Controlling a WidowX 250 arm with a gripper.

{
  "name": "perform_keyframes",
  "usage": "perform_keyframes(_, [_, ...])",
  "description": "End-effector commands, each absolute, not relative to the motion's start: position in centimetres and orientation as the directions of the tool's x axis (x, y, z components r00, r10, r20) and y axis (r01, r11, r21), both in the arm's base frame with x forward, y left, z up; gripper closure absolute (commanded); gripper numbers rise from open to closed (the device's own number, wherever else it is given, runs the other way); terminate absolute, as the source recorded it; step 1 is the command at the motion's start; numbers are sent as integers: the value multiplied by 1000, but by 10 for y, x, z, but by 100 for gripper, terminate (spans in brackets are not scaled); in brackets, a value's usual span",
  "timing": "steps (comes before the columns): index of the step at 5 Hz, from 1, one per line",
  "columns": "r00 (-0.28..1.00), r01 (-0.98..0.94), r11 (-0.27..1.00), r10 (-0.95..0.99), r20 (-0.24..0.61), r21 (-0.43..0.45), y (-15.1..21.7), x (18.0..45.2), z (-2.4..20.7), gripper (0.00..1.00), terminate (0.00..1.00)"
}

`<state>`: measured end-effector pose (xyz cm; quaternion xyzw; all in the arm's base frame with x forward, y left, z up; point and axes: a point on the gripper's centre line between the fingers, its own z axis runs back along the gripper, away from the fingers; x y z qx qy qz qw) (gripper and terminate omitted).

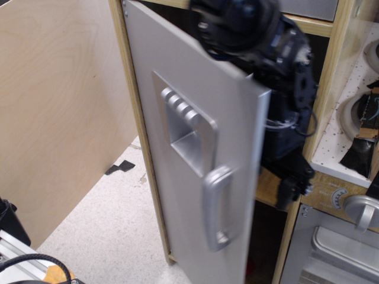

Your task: Open fridge

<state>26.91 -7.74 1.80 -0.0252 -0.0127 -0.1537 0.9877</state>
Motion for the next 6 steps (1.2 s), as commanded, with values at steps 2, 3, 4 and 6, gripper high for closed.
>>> perform_keyframes(2, [980,200,979,-199,28,-48,-86,214,58,0,0])
perform_keyframes(3, [967,245,969,-243,69,-22,-42,227,54,0,0])
perform_keyframes(4, [969,232,973,-231,88,-3,7,235,56,0,0])
perform_keyframes(6, [978,178,984,-181,106,30,58,232,53,0,0])
